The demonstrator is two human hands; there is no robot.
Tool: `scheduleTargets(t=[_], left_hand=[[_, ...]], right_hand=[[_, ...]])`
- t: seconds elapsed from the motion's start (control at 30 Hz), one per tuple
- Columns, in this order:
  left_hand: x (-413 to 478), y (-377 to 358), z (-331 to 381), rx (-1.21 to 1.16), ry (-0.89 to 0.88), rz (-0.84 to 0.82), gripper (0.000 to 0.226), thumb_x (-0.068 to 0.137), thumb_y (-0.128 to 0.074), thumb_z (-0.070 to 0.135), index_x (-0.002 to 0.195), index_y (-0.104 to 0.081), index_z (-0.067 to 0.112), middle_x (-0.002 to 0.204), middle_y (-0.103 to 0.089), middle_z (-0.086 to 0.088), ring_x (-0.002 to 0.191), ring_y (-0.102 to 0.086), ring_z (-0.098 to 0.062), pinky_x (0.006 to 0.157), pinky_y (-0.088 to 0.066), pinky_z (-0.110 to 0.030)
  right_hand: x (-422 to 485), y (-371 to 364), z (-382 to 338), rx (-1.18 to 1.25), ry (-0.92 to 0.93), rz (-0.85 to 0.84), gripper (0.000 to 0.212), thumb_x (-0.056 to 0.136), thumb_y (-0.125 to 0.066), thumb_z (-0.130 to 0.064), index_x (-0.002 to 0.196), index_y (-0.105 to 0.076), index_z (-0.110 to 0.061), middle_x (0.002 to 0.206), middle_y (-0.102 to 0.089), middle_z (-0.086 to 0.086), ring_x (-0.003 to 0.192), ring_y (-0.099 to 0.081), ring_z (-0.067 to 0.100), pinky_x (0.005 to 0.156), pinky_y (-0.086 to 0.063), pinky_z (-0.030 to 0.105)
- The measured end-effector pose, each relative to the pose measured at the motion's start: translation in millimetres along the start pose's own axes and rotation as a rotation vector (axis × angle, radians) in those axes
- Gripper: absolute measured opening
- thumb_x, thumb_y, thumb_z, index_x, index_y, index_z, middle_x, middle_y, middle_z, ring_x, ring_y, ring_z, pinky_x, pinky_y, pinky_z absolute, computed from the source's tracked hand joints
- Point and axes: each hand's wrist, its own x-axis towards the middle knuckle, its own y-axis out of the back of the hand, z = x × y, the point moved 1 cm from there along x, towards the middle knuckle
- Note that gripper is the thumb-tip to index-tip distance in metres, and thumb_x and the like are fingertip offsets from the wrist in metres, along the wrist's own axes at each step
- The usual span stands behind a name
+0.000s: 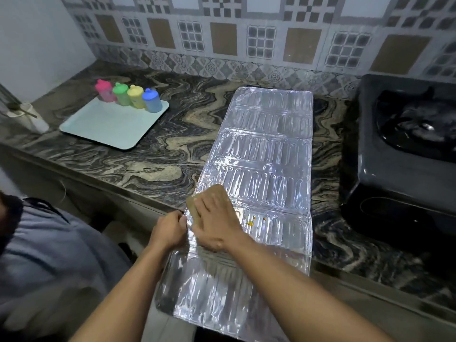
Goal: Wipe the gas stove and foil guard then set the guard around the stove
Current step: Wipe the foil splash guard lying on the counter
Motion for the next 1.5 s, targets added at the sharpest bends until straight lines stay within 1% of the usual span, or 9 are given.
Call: scheduleTargets(t=[0.03, 0.07, 0.23, 0.37, 0.57, 0.73, 1.0, 1.17, 1.5], left_hand=[[0, -1, -2, -0.015, -0.014, 0.011, 0.026, 0.098, -0.046, 0.029, 0.087, -0.064, 0.014, 0.098, -0.070, -0.015, 0.100, -0.060, -0.038, 0.084, -0.047, -0.039], [1, -2, -3, -0.031, -0.027, 0.014, 0.025, 0.098, -0.047, 0.028, 0.086, -0.064, 0.015, 0.097, -0.071, -0.015, 0.100, -0.060, -0.038, 0.085, -0.046, -0.039], [2, -8, -12, -0.096, -0.063, 0.041, 0.025, 0.099, -0.046, 0.028, 0.079, -0.058, 0.018, 0.083, -0.066, -0.009, 0.092, -0.060, -0.038, 0.078, -0.040, -0.037], [2, -15, -16, -0.120, -0.077, 0.088, 0.025, 0.100, -0.046, 0.027, 0.083, -0.058, 0.013, 0.079, -0.065, -0.008, 0.086, -0.060, -0.036, 0.071, -0.035, -0.034], [1, -20, -13, -0.120, -0.041, 0.135, 0.023, 0.098, -0.046, 0.028, 0.079, -0.053, 0.018, 0.081, -0.067, -0.014, 0.084, -0.059, -0.038, 0.072, -0.038, -0.036], [-1, -16, -9, -0.107, -0.009, 0.126, 0.024, 0.099, -0.045, 0.028, 0.079, -0.054, 0.017, 0.075, -0.059, -0.006, 0.076, -0.049, -0.028, 0.071, -0.035, -0.033], [-6, -11, -4, -0.056, 0.001, 0.120, 0.027, 0.099, -0.043, 0.030, 0.082, -0.056, 0.012, 0.077, -0.062, -0.008, 0.078, -0.050, -0.030, 0.071, -0.039, -0.038], [-9, -11, -1, -0.054, -0.004, 0.109, 0.027, 0.100, -0.043, 0.030, 0.081, -0.056, 0.015, 0.078, -0.061, -0.007, 0.078, -0.053, -0.030, 0.072, -0.039, -0.036], [-8, -12, -2, -0.035, 0.008, 0.099, 0.029, 0.098, -0.042, 0.034, 0.077, -0.054, 0.019, 0.083, -0.064, -0.010, 0.084, -0.054, -0.033, 0.074, -0.042, -0.038]], right_hand=[[-2, -10, -1, -0.051, -0.019, -0.040, 0.067, 0.099, -0.016, -0.052, 0.159, -0.014, -0.021, 0.167, -0.011, 0.006, 0.154, 0.003, 0.033, 0.119, 0.010, 0.059], [-2, -17, -1, -0.078, -0.033, -0.021, 0.068, 0.101, -0.013, -0.053, 0.160, -0.003, -0.022, 0.167, 0.003, 0.002, 0.153, 0.016, 0.029, 0.118, 0.018, 0.056], [3, -28, -6, -0.172, -0.046, 0.066, 0.064, 0.104, -0.017, -0.045, 0.160, 0.003, -0.019, 0.168, 0.005, 0.009, 0.153, 0.014, 0.032, 0.117, 0.022, 0.052], [6, -40, -2, -0.207, -0.037, 0.078, 0.068, 0.104, -0.017, -0.050, 0.160, 0.008, -0.020, 0.163, 0.020, 0.008, 0.150, 0.024, 0.030, 0.116, 0.025, 0.048], [-8, -40, 15, -0.188, -0.016, 0.109, 0.066, 0.103, -0.020, -0.045, 0.161, -0.002, -0.020, 0.168, 0.002, 0.008, 0.154, 0.009, 0.028, 0.122, 0.010, 0.050], [-33, -31, 39, -0.165, -0.058, 0.094, 0.066, 0.103, -0.014, -0.049, 0.160, 0.008, -0.025, 0.167, 0.013, 0.004, 0.153, 0.017, 0.025, 0.122, 0.011, 0.048], [-80, -9, 81, -0.142, -0.200, 0.065, 0.064, 0.105, -0.010, -0.049, 0.156, 0.020, -0.027, 0.164, 0.025, 0.000, 0.150, 0.026, 0.020, 0.121, 0.017, 0.044], [-107, -1, 105, -0.151, -0.279, 0.098, 0.063, 0.104, -0.007, -0.048, 0.157, 0.018, -0.026, 0.164, 0.024, -0.001, 0.150, 0.024, 0.018, 0.122, 0.014, 0.043], [-135, 7, 135, -0.096, -0.369, 0.108, 0.063, 0.104, -0.017, -0.038, 0.160, 0.008, -0.023, 0.167, 0.016, -0.002, 0.153, 0.017, 0.017, 0.123, 0.009, 0.041]])
